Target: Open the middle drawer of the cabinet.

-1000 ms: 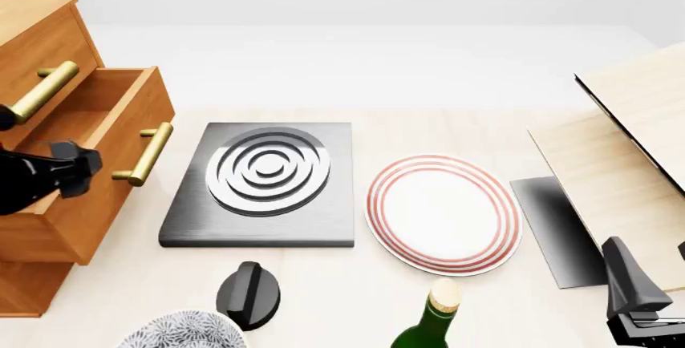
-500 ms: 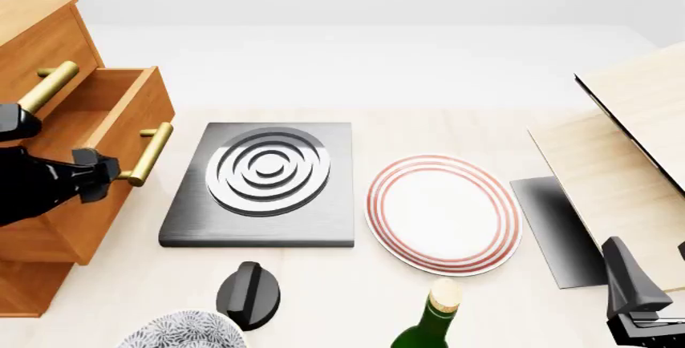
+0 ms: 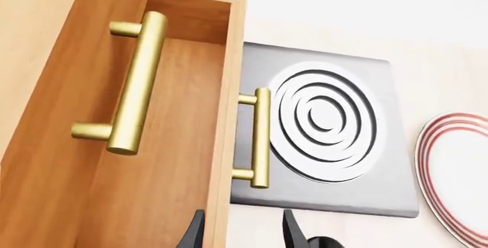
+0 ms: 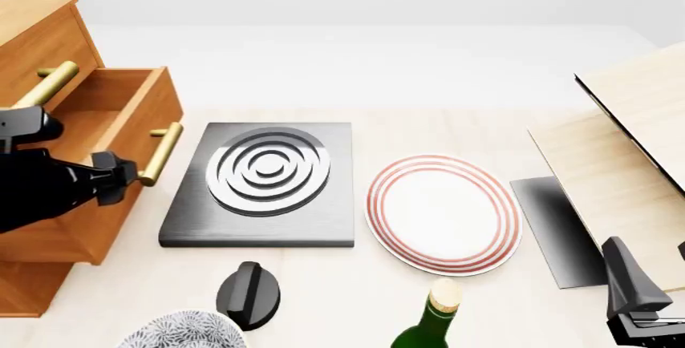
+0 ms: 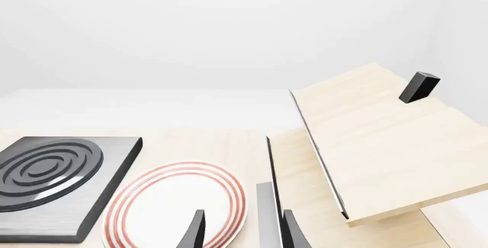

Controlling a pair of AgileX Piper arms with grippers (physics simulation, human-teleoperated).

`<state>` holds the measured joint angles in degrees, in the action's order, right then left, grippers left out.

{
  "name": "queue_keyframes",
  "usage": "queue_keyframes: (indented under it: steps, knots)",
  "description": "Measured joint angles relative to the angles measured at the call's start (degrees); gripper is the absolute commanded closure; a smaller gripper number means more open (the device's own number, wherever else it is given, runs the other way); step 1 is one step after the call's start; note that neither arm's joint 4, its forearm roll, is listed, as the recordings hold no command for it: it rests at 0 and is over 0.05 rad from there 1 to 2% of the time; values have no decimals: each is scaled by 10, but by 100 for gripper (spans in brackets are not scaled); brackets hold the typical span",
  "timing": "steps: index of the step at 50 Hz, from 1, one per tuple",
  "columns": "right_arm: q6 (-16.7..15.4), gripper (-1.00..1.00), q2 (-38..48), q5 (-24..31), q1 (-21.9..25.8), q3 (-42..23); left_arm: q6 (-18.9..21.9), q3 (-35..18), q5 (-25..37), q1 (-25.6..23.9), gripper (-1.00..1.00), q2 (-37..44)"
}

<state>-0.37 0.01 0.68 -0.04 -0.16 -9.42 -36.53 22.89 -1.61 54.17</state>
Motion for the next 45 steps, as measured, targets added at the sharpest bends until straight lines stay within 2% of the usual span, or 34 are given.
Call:
queue_keyframes:
  steps: [45]
  knots:
    - [0,-100,0,0,0,0,-20,-13,1,-79,-100,23]
